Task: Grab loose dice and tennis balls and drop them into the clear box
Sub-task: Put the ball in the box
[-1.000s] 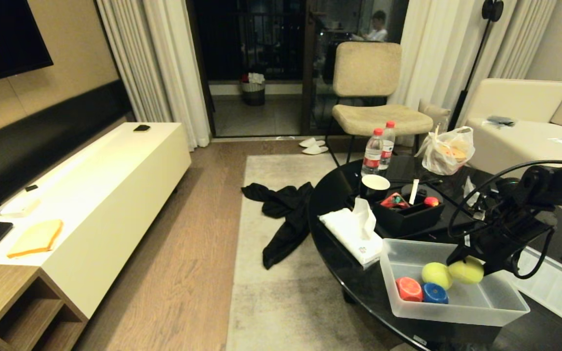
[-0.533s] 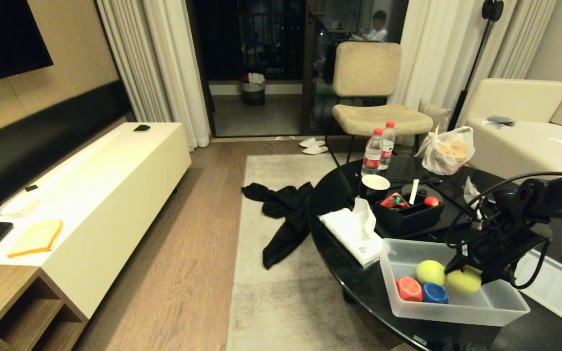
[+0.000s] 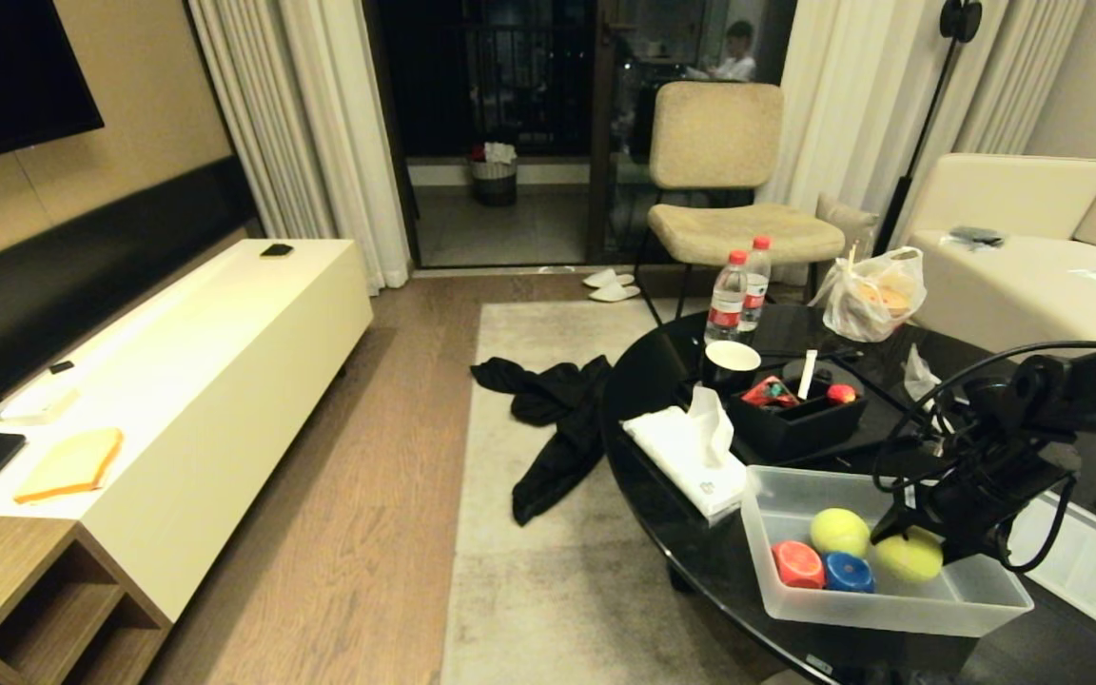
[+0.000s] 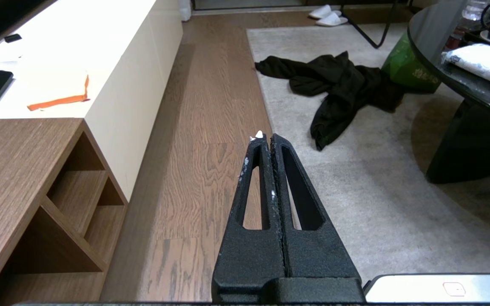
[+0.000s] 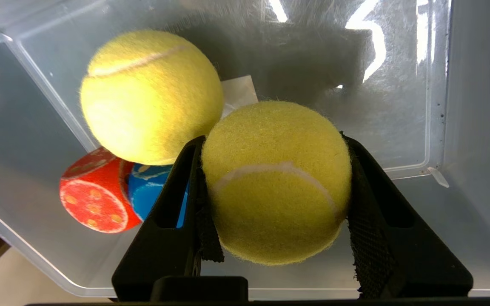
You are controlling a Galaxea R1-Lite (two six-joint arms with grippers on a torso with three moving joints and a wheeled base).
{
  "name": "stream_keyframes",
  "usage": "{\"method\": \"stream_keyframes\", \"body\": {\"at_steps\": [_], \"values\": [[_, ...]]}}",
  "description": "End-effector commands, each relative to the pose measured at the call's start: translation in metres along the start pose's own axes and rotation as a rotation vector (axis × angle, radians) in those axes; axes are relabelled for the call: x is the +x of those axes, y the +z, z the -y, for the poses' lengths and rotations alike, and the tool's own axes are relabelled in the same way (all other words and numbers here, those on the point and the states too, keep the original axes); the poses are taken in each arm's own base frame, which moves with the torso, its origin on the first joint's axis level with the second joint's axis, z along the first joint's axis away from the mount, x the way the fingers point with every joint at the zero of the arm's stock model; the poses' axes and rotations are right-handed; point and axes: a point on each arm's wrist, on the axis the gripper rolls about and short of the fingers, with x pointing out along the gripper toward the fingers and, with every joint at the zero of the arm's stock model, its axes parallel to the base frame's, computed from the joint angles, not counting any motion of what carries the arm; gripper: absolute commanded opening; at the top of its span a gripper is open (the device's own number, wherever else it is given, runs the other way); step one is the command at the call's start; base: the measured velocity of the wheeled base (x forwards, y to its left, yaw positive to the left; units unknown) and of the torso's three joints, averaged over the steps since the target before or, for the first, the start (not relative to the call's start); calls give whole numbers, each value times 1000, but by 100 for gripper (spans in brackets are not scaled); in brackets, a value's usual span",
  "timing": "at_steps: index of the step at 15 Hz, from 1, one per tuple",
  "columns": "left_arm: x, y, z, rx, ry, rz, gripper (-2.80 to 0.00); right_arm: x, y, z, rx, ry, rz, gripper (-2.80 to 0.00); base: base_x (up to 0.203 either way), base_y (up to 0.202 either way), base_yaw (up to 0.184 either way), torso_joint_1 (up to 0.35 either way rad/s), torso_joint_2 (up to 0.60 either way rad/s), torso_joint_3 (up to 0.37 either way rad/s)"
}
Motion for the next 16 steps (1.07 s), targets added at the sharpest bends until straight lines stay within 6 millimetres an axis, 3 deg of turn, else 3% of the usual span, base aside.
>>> {"method": "stream_keyframes", "body": {"at_steps": [1, 16], "values": [[0, -1, 0, 0, 0, -3, -280, 6, -3, 1, 5, 0, -25, -280, 0, 0, 0, 0, 0, 0], [0, -1, 0, -1, 0, -3, -280, 19, -4, 5, 11, -8, -53, -280, 0, 0, 0, 0, 0, 0]]}}
